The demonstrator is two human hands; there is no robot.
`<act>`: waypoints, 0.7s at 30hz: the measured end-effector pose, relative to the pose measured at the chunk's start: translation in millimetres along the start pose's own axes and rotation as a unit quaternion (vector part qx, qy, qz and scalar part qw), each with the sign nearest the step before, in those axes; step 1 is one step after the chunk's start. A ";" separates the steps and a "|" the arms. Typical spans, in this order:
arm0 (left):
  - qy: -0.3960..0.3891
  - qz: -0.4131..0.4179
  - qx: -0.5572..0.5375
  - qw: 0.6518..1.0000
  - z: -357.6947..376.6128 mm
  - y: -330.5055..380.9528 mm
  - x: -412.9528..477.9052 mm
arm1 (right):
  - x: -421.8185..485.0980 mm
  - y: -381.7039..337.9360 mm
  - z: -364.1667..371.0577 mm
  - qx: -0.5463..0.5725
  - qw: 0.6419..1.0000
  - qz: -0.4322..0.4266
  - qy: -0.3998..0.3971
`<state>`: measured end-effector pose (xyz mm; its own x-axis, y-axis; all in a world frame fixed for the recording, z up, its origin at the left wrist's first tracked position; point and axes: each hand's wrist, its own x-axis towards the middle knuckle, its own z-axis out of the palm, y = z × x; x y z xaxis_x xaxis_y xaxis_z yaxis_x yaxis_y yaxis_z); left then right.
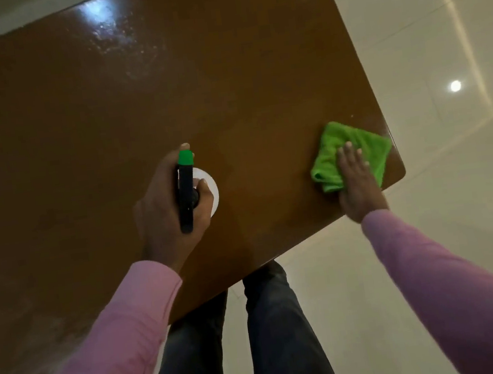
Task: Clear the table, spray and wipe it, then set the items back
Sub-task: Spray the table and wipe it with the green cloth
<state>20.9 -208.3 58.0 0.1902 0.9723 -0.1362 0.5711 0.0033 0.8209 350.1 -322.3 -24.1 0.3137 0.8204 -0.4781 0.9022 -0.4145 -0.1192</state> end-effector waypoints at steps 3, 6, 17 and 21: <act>0.012 0.021 0.020 0.999 -7.4 -10.8 -19.2 | 10.8 -5.6 -1.5 0.073 0.989 0.123 0.032; 0.046 0.009 0.024 0.999 -10.9 -15.5 -34.2 | -13.2 -69.7 34.8 0.066 0.990 0.100 0.071; 0.073 0.001 0.019 0.997 -36.3 -52.8 -119.5 | -82.6 -63.1 74.5 0.032 0.997 -0.058 0.051; 0.115 -0.028 0.030 0.993 -36.0 -58.1 -149.5 | -74.1 -91.7 75.6 0.091 0.990 0.052 0.094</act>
<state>-69.4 -345.4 50.6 -0.0263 0.9986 -0.0456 0.6230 0.0520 0.7805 221.7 -374.9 -43.6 0.4672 0.8214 -0.3271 0.7996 -0.5504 -0.2401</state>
